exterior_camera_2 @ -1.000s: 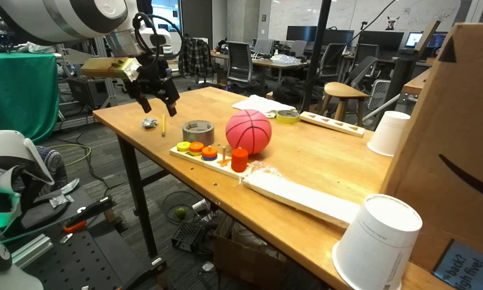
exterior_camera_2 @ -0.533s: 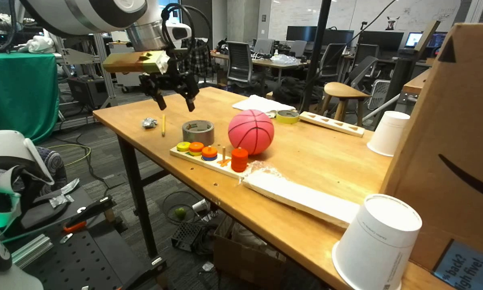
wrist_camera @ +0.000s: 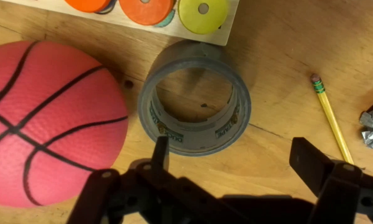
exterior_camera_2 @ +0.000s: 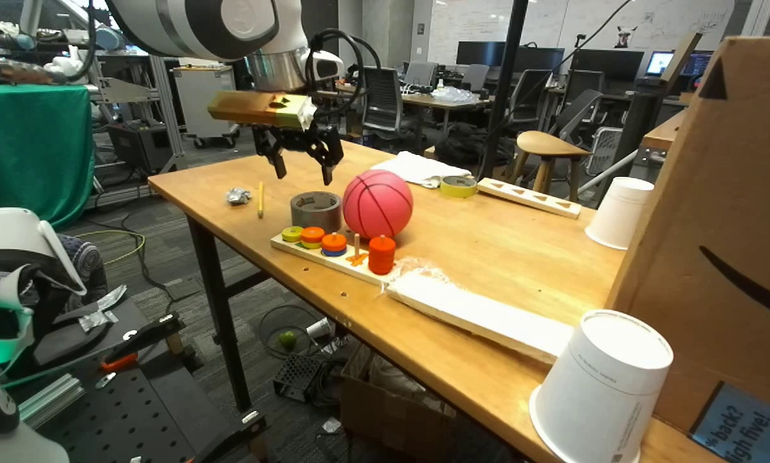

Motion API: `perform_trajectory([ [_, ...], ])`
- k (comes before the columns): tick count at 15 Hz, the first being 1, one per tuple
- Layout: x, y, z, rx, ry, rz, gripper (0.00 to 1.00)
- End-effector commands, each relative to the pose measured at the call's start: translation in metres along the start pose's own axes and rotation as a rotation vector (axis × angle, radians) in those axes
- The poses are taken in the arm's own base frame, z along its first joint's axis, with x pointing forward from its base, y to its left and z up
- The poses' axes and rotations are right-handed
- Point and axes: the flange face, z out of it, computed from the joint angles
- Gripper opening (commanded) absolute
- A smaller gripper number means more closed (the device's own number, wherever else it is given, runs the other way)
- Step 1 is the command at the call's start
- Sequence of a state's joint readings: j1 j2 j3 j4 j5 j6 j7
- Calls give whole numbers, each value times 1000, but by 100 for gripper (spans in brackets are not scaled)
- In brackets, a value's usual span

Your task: Move the ball towards the box

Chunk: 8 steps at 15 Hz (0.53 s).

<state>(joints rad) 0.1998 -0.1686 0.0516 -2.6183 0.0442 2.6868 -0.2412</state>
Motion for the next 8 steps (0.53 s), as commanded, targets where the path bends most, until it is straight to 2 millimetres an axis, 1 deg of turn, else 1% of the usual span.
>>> perform_trajectory([
  [1,21,28,14,39,-66,-6,100],
  [2,18,51,16,3,-117,13,100],
  [3,13,74,13,-51,-154,41,100],
  [4,5,102,-2,-124,-168,73,100],
  [5,-1,119,-31,-183,-120,86,100],
  [6,-6,129,-53,-232,-91,98,100],
  [8,-21,135,-94,-324,-17,109,100],
])
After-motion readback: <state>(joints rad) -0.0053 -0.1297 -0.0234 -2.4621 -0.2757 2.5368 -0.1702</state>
